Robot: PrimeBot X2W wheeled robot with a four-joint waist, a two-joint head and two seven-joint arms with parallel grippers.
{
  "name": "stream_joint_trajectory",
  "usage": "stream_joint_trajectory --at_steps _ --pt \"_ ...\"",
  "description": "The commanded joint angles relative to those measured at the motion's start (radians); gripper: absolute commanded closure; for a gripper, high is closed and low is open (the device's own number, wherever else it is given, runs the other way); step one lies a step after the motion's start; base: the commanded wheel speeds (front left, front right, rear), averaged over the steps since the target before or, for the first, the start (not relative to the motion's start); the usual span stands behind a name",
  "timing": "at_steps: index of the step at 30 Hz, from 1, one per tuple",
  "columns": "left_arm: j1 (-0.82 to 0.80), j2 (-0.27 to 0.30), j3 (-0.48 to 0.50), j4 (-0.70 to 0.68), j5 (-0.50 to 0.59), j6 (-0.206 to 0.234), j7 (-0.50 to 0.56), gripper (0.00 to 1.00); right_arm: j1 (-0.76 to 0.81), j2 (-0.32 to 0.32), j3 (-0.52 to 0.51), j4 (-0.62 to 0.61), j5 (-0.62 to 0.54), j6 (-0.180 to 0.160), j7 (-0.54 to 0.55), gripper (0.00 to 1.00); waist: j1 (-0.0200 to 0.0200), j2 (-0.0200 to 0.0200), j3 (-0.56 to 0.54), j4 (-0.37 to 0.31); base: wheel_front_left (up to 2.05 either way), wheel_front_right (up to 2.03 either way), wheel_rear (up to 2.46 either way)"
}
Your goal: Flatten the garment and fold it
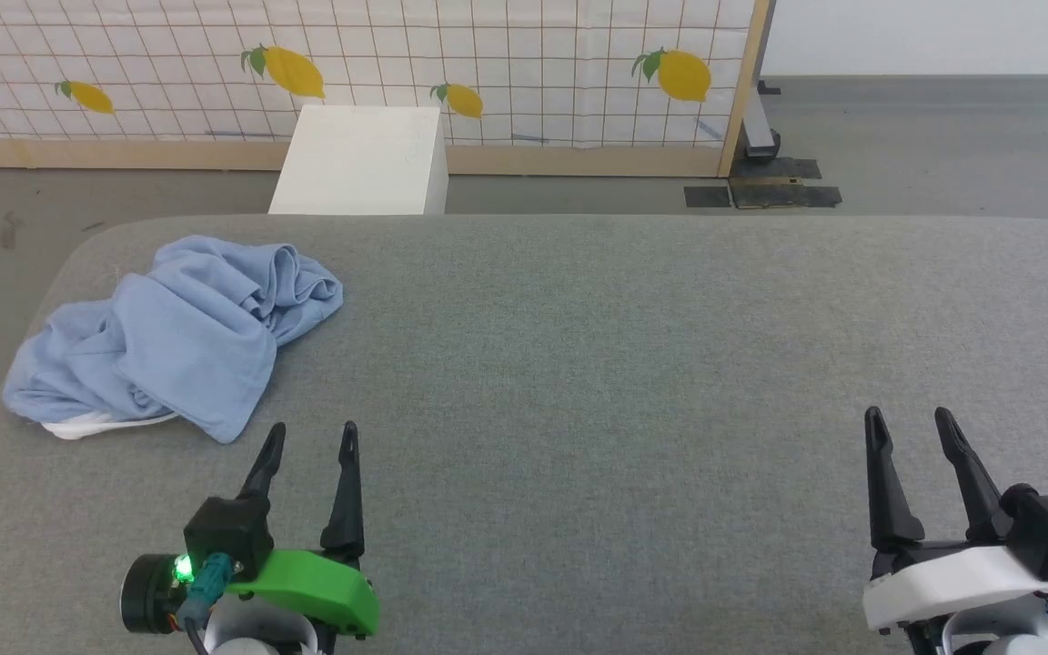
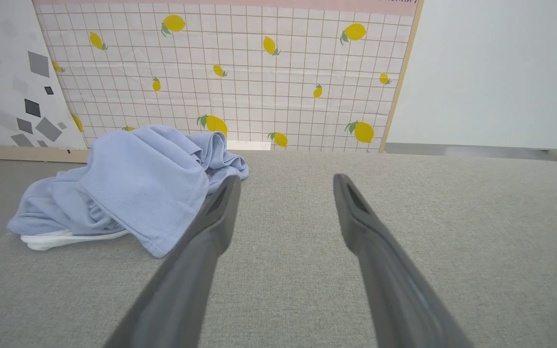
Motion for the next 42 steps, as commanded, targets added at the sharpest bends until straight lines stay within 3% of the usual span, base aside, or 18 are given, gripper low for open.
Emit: stream_joint_trajectory --at_steps 1,42 --pt "-0.003 -0.005 -0.002 0.006 -0.014 -0.007 -0.012 0.00 0.017 0.001 -0.001 0.006 0.001 -0.001 -0.012 0.00 0.0000 -0.0001 0.000 0.000 0.00 0.00 0.00" --pt "-0.008 -0.005 -0.009 0.029 -0.039 -0.013 -0.047 0.00 0.019 0.001 -0.008 0.025 0.021 -0.001 -0.047 0.00 0.0000 -0.0001 0.007 0.005 0.00 0.00 0.00"
